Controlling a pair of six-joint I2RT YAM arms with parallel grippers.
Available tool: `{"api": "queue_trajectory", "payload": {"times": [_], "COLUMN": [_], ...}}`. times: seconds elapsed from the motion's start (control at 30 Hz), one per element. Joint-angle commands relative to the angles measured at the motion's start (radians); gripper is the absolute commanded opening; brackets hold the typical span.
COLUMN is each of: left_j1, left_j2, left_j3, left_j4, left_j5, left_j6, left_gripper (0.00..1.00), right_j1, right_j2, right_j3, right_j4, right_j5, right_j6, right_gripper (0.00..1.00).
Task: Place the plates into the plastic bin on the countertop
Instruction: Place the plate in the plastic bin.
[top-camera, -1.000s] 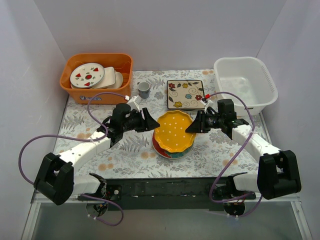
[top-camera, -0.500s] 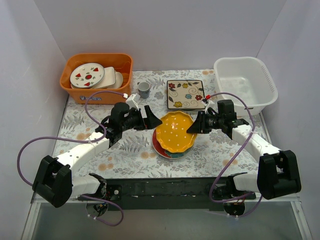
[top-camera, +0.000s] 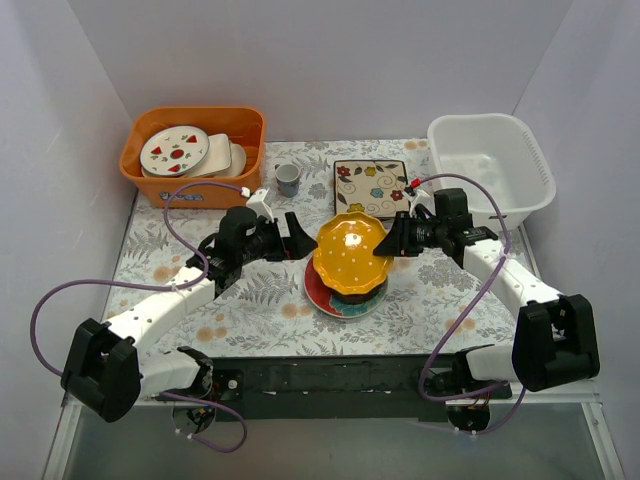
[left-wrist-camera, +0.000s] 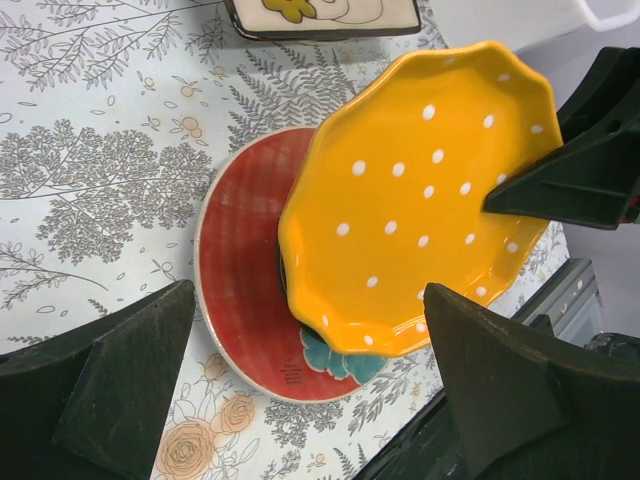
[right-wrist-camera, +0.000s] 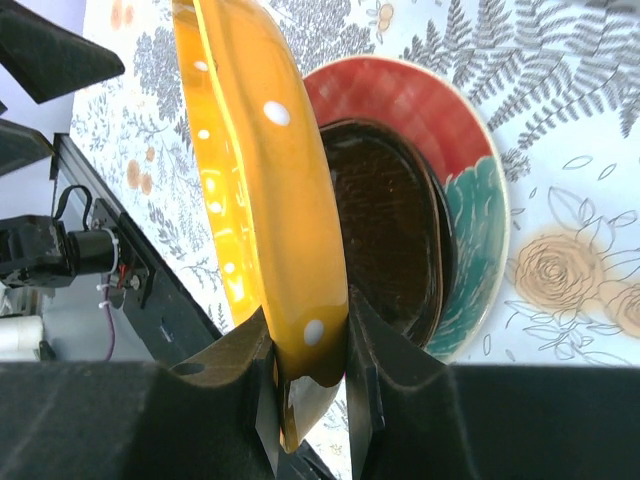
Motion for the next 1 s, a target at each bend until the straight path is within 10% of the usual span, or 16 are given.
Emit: {"api": "queue_trajectory", "payload": {"times": [0.0,0.97], "left_j1": [-0.001,-0.001], "left_j2": [-0.053,-0.086], "left_j3": [0.013,-0.001], "left_j4": [-0.024,-0.044], "left_j5": [-0.046,-0.096], "left_j6": [0.043,0.112], "left_gripper": [0.98,0.98], "right_j1": [0.002,-0.021], "right_j2": [0.004,0.309], "right_j3": [0.121,0.677], "right_j4": [0.051,-0.135], "right_j5": [-0.053,0.128], "right_j6": [0.011,-0.041], "right_gripper": [0.01,0.01]}}
